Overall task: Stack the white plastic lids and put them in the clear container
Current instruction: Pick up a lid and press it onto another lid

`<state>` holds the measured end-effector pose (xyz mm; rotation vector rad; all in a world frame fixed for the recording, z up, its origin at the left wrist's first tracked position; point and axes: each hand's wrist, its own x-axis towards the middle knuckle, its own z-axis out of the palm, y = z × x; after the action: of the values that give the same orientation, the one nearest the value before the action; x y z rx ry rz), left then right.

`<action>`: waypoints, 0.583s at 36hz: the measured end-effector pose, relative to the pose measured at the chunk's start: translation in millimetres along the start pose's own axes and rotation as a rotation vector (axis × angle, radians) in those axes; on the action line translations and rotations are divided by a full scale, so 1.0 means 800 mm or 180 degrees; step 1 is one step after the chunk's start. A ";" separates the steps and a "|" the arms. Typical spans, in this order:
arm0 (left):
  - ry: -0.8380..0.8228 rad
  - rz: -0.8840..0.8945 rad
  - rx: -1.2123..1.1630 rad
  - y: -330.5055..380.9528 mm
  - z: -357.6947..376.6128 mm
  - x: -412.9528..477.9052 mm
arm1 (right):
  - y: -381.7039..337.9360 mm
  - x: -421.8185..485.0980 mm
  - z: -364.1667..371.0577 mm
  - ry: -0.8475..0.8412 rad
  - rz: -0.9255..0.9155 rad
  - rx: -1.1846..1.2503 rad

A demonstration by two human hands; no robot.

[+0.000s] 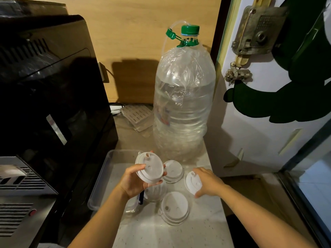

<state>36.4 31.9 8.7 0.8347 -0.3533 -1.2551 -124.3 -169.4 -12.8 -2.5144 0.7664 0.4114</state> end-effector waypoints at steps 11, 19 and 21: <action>0.0142 0.0021 -0.0156 -0.008 0.014 0.005 | -0.086 -0.044 -0.108 0.0665 -0.0572 0.1666; 0.0047 0.0196 -0.0083 -0.012 0.033 0.008 | -0.147 -0.054 -0.087 0.0497 -0.0715 0.1678; 0.0078 0.0218 -0.0111 -0.011 0.039 0.007 | -0.153 -0.053 -0.081 0.0498 -0.0703 0.1674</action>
<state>11.7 15.1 22.0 0.8012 -0.3368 -1.1833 -77.6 -95.3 102.2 -2.1123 0.5539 -0.0628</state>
